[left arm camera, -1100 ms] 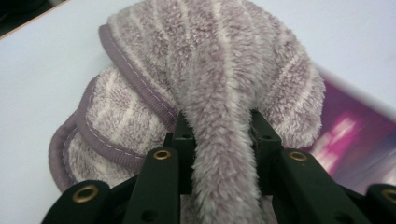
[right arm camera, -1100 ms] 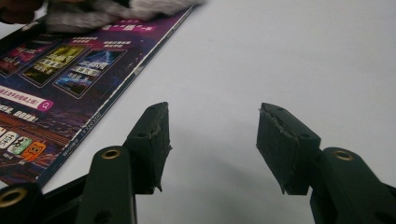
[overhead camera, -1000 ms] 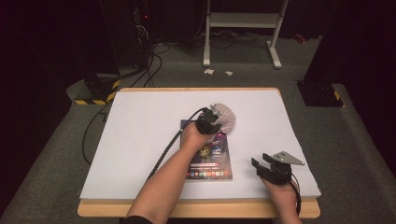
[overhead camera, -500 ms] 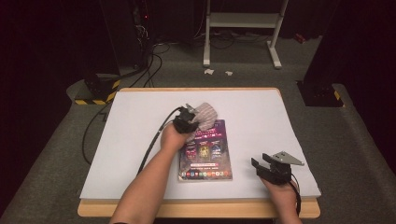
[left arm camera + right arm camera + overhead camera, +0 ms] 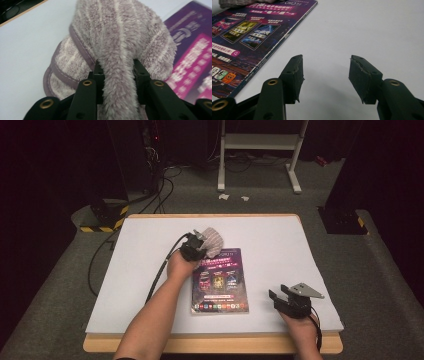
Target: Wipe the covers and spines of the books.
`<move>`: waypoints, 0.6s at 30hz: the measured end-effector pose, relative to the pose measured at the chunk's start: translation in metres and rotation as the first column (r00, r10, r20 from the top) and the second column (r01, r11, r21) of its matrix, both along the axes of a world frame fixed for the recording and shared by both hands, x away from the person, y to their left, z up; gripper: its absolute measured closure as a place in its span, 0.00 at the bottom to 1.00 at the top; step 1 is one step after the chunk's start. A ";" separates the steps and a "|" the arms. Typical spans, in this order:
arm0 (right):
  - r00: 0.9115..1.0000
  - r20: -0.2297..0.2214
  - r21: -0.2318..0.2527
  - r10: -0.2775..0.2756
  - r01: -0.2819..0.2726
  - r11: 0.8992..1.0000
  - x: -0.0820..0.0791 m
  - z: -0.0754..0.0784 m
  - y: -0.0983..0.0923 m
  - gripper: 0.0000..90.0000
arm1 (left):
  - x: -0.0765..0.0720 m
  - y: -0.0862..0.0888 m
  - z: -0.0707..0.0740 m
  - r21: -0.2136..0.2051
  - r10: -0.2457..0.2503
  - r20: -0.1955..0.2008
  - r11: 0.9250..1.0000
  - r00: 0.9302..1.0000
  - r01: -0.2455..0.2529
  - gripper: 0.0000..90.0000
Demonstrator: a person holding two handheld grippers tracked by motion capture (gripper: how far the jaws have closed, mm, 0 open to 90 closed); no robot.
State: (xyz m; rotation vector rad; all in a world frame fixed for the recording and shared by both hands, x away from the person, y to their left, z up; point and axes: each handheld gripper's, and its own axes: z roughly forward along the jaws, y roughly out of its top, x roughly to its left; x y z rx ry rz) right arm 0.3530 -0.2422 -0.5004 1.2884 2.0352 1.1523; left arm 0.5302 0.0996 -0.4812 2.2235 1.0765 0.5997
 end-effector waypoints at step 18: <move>1.000 -0.002 0.003 0.010 -0.010 1.000 0.000 0.000 0.000 0.51 | -0.002 -0.096 -0.001 -0.067 -0.178 -0.015 0.982 0.984 0.177 0.78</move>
